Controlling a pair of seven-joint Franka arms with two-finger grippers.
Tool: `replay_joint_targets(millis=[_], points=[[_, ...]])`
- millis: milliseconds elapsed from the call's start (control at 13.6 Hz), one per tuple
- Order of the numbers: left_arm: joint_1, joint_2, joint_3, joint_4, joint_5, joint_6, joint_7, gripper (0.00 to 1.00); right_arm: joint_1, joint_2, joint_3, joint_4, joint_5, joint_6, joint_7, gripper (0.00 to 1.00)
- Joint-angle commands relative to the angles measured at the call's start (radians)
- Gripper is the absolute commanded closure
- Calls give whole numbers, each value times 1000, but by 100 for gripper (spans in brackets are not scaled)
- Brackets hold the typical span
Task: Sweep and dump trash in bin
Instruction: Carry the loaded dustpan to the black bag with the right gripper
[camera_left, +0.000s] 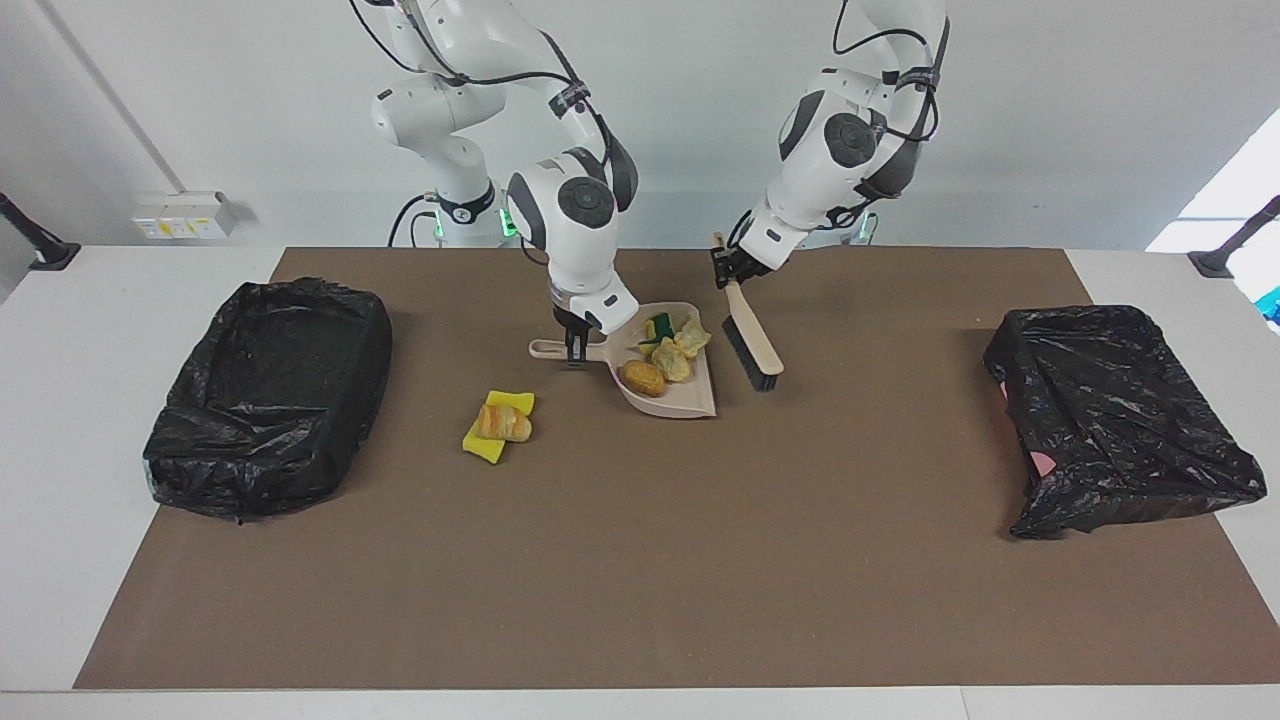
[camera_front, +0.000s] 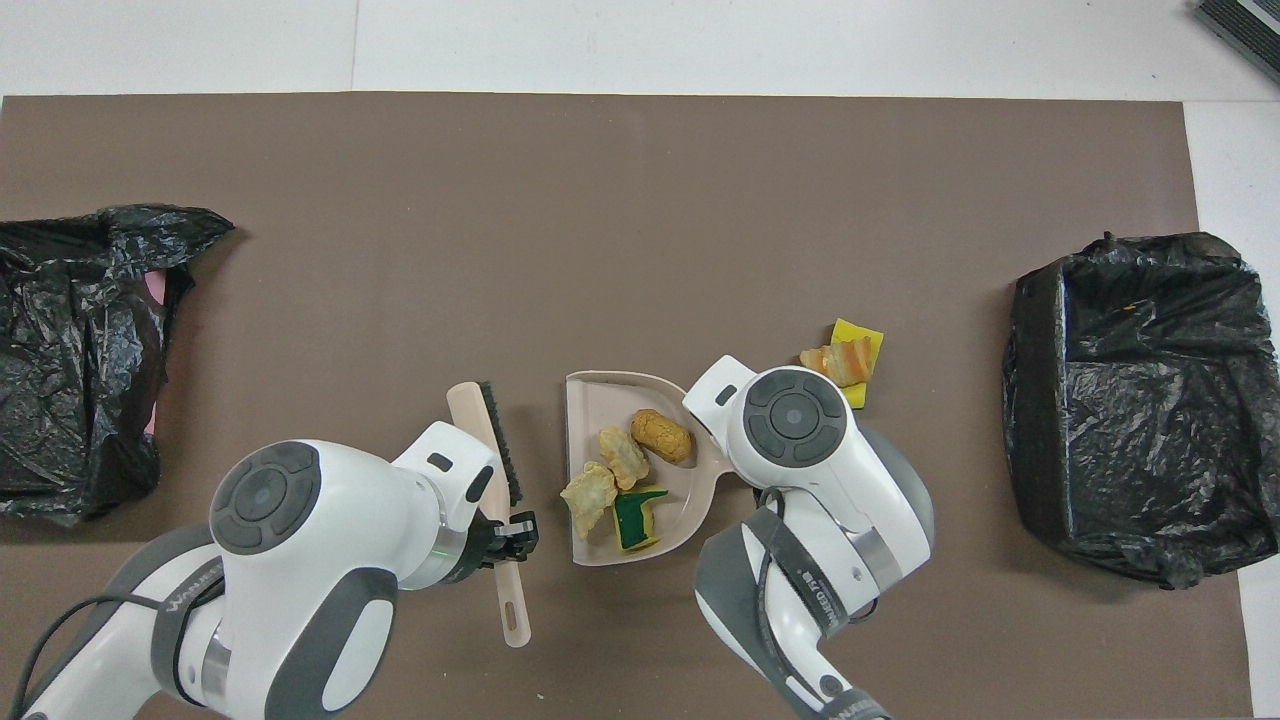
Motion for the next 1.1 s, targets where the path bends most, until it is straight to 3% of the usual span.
replay_joint_targets(millis=[0, 220, 441, 661, 808, 1028], points=[[31, -24, -10, -1, 71, -68, -39, 100, -47, -19, 7, 17, -12, -32, -31, 100], [5, -43, -27, -37, 71, -61, -46, 100, -126, -102, 7, 50, 3, -117, -57, 100], [-122, -37, -29, -53, 71, -33, -121, 100, -255, -169, 4, 124, 11, -266, -149, 100], [-260, -15, -29, -88, 69, 65, -230, 100, -430, -272, -5, 141, 11, -329, -224, 100], [-312, -6, -29, -117, 68, 102, -246, 100, -580, -277, -25, 185, 14, -392, -280, 100], [-335, 9, -30, -149, 56, 154, -246, 100, -763, -279, -45, 192, -17, -383, -406, 100]])
